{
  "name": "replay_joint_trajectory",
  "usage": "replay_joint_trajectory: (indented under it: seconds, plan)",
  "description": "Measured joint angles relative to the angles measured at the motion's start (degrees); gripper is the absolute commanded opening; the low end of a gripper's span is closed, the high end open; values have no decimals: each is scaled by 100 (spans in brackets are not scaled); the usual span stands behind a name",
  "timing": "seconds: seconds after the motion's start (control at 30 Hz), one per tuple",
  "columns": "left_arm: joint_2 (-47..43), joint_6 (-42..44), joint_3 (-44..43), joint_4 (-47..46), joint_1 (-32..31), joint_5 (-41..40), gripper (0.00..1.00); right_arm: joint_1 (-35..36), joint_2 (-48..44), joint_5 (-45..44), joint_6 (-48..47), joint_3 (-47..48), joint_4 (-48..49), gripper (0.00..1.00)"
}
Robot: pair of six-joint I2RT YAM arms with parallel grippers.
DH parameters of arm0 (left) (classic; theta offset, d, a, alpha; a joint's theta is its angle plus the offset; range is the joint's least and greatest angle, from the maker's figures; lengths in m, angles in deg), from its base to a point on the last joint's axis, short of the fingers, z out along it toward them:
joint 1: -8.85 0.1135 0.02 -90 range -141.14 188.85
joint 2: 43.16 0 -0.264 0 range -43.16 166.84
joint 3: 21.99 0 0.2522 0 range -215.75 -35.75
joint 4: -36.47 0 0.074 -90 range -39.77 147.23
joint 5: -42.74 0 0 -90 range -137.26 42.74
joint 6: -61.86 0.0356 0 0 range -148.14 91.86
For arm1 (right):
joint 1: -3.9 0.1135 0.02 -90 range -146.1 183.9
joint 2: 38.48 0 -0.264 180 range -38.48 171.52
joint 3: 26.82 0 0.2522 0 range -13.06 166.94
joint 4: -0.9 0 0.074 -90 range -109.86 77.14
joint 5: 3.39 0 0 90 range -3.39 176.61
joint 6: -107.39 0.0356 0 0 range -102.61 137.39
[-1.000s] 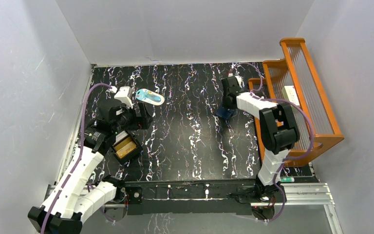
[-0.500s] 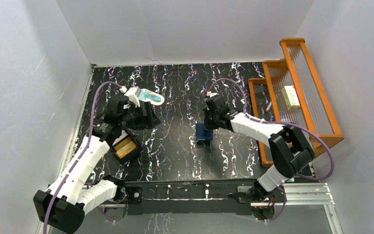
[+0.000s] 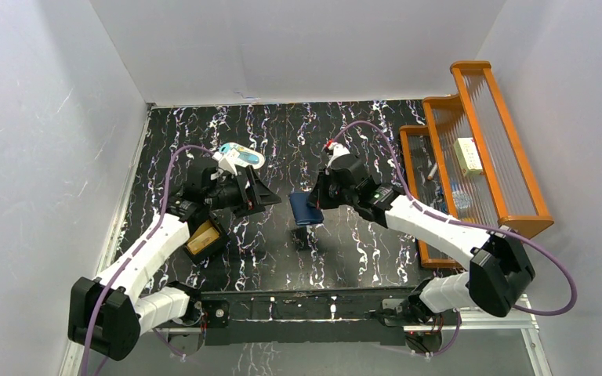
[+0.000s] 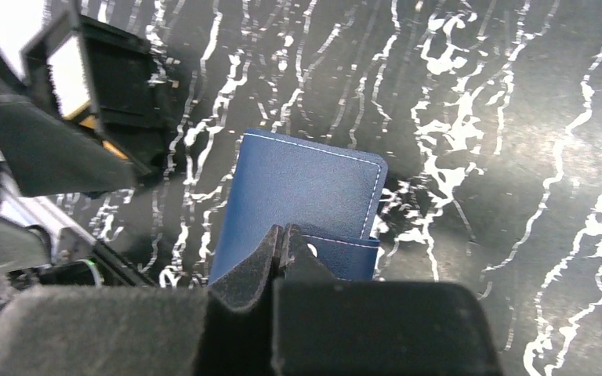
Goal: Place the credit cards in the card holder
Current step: Open the card holder at the center of the board.
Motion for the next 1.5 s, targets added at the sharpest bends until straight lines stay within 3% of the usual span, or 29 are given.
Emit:
replay_joint_trajectory:
  seconds: [0.23, 0.37, 0.57, 0.67, 1.03, 1.07, 1.17, 1.3, 1.5]
  plan:
    - [205, -909, 439, -1180, -2, 391, 75, 328, -326, 0, 444, 0, 210, 0]
    - [363, -1257, 535, -1572, -39, 398, 68, 490, -400, -2, 636, 4, 334, 0]
    - [538, -1534, 546, -1945, -116, 378, 31, 669, -400, 90, 863, 4, 496, 0]
    - [675, -1580, 549, -1976, -155, 374, 1, 739, -400, 90, 935, 11, 520, 0]
    - [634, -868, 387, -1117, -166, 232, 0, 767, -533, -623, 835, 155, -111, 0]
    - [616, -811, 378, -1062, -166, 219, 0, 761, -568, -640, 776, 155, -160, 3]
    - [579, -680, 358, -955, -166, 173, 0, 750, -612, -535, 695, 157, -260, 32]
    - [568, -577, 341, -876, -166, 155, 0, 883, -470, -354, 741, 254, -404, 49]
    - [564, -577, 256, -833, -166, 162, 0, 1261, -61, -291, 857, 459, -404, 58]
